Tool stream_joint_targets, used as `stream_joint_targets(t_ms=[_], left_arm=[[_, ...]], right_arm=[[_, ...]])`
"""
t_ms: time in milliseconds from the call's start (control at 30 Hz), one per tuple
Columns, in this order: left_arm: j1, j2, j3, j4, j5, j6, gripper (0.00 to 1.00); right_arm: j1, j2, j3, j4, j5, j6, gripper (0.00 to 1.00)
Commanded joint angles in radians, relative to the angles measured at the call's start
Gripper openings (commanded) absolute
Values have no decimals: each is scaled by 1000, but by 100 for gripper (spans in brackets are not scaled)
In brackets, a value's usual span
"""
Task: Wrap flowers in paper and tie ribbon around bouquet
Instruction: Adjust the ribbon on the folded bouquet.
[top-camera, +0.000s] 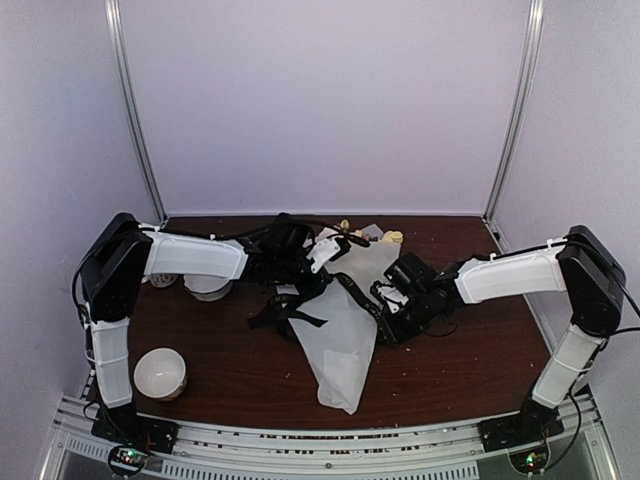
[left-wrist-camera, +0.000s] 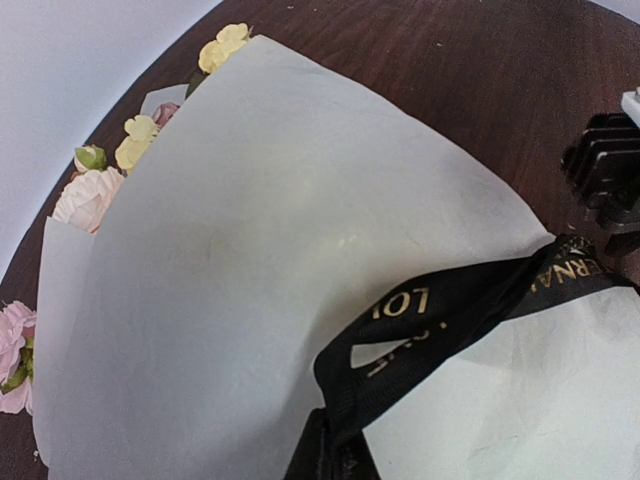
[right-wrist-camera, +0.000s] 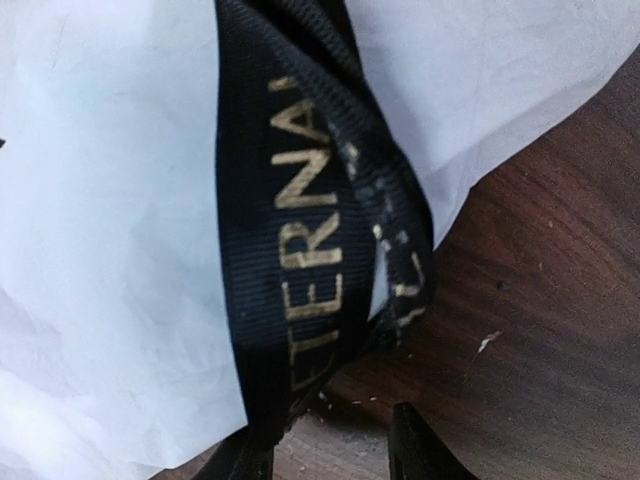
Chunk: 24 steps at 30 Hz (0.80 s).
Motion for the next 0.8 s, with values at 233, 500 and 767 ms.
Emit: stream_joint_targets(t_ms=[233, 500, 767], left_arm=[[8, 7, 2, 12, 3, 13, 0], [8, 8, 2, 6, 5, 14, 0], [10, -11, 11, -20, 28, 16, 2]], right_arm=[[4, 53, 84, -69, 75, -98, 41], [12, 103, 122, -51, 48, -126, 23], [12, 35, 108, -129, 188, -109, 0]])
